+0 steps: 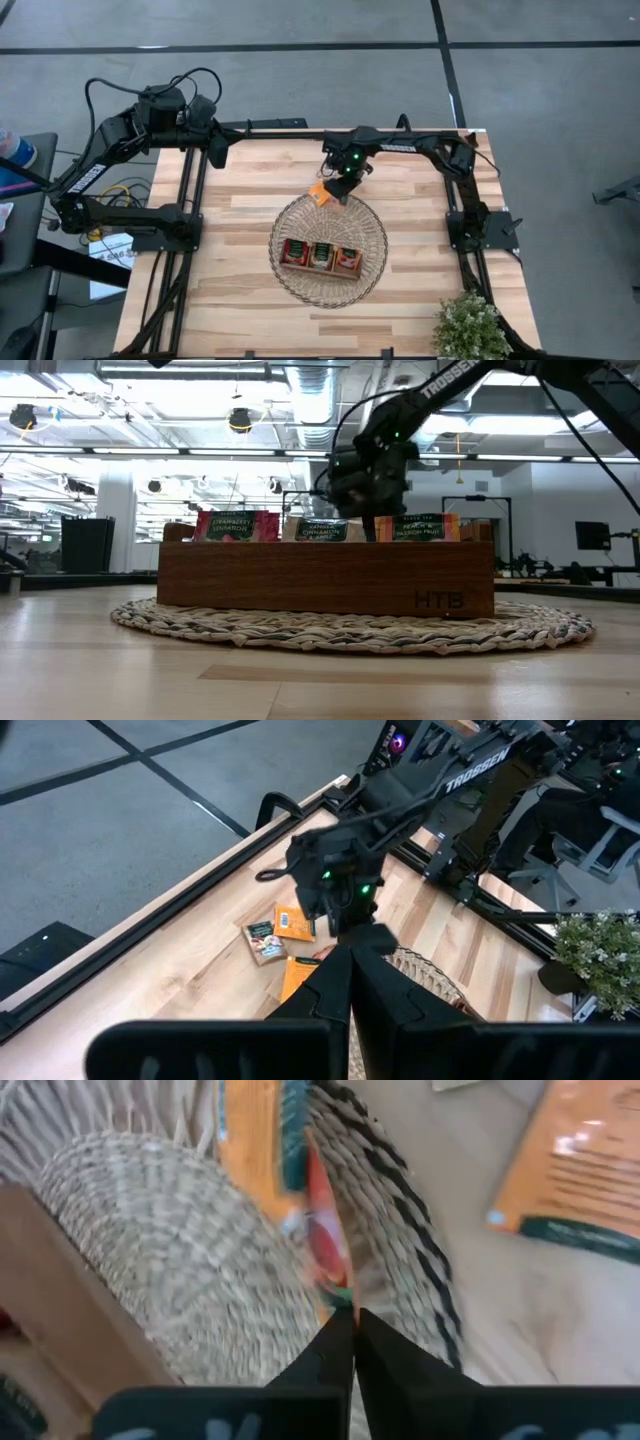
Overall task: Pick & Place Tea
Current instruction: Put the orange tea bag into the right section of the wooden organizer
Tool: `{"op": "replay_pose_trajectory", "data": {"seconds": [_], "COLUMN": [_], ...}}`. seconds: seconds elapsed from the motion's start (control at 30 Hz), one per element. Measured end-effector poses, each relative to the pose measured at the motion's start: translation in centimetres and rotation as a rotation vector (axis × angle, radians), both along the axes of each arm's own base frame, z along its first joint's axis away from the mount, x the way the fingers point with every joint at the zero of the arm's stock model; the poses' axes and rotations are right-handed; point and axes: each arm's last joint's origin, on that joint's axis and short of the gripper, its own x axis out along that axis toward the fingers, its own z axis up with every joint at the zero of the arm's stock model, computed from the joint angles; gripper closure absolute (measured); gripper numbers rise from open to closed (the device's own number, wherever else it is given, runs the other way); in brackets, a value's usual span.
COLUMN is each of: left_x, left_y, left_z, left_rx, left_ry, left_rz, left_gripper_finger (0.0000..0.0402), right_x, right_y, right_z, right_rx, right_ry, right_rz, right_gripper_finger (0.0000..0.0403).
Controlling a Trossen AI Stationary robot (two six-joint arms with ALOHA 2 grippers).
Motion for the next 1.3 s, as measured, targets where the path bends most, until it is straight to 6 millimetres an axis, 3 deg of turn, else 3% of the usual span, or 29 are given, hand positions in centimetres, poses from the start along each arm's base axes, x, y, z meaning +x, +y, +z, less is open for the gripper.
{"op": "replay_pose_trajectory", "data": {"seconds": [0.13,0.33,0.5,0.63,0.77,1.07,1.3], "left_x": [0.0,0.0,0.0,-0.1,-0.2,-0.5,-0.1], "left_y": [0.0,0.0,0.0,-0.1,-0.1,-0.6,-0.9], "left_z": [0.0,0.0,-0.1,-0.3,-0.5,-1.2,-1.4], "left_rx": [0.015,0.025,0.031,0.045,0.054,0.008,-0.071], "left_ry": [0.006,0.01,0.021,0.048,0.078,0.15,0.114], "left_rz": [-0.008,-0.013,-0.022,-0.035,-0.05,-0.142,-0.302], "left_gripper_finger": [0.0401,0.0401,0.0401,0.0401,0.0401,0.0401,0.0401], "right_x": [-0.6,-1.7,-2.7,-2.7,-2.1,1.2,0.8], "right_y": [0.2,1.5,4.4,7.7,11.2,17.3,20.0], "right_z": [2.4,8.3,13.6,16.6,18.3,18.3,22.6], "right_rx": [-0.03,-0.079,-0.107,-0.11,-0.089,-0.029,-0.204], "right_ry": [-0.002,-0.059,-0.092,-0.096,-0.069,-0.071,-0.285], "right_rz": [0.017,0.035,0.065,0.106,0.17,0.255,0.128], "right_gripper_finger": [0.0401,0.0402,0.0403,0.0403,0.0403,0.0403,0.0403]}}
